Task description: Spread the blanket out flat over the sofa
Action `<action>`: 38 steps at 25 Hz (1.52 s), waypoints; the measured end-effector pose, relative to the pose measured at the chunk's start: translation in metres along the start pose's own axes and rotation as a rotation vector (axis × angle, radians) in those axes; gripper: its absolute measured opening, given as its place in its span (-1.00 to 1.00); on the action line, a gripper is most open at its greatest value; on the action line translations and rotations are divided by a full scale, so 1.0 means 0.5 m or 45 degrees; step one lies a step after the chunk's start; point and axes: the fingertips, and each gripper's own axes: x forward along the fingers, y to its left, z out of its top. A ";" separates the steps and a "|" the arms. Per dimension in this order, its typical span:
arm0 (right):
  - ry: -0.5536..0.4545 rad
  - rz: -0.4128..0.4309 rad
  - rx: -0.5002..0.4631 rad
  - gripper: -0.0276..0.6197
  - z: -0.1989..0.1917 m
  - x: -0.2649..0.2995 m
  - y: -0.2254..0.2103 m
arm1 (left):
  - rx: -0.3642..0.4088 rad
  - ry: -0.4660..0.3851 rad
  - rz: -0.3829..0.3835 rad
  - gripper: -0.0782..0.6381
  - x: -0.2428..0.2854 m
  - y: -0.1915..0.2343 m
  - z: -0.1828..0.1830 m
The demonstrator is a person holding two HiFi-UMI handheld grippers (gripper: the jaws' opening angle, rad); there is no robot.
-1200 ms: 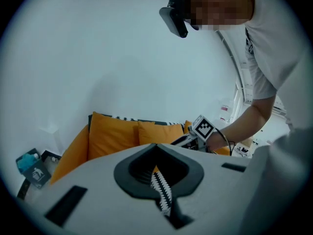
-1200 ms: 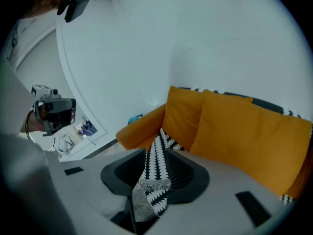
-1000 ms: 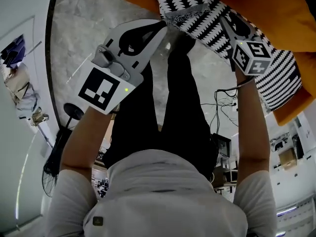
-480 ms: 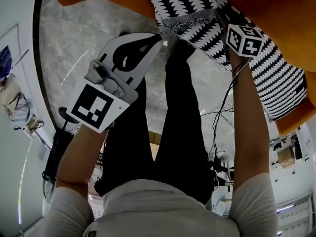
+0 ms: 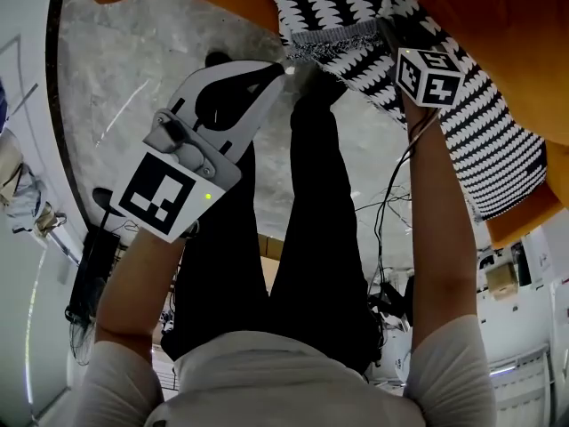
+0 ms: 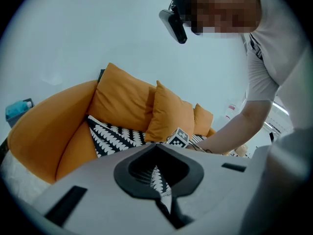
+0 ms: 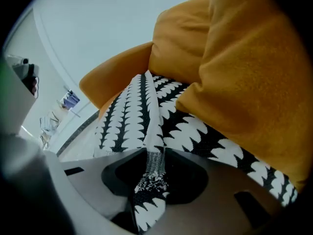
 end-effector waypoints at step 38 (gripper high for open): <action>0.170 0.240 -0.385 -0.82 0.182 0.193 0.566 | -0.259 -0.285 0.265 -0.76 -0.356 0.147 -0.019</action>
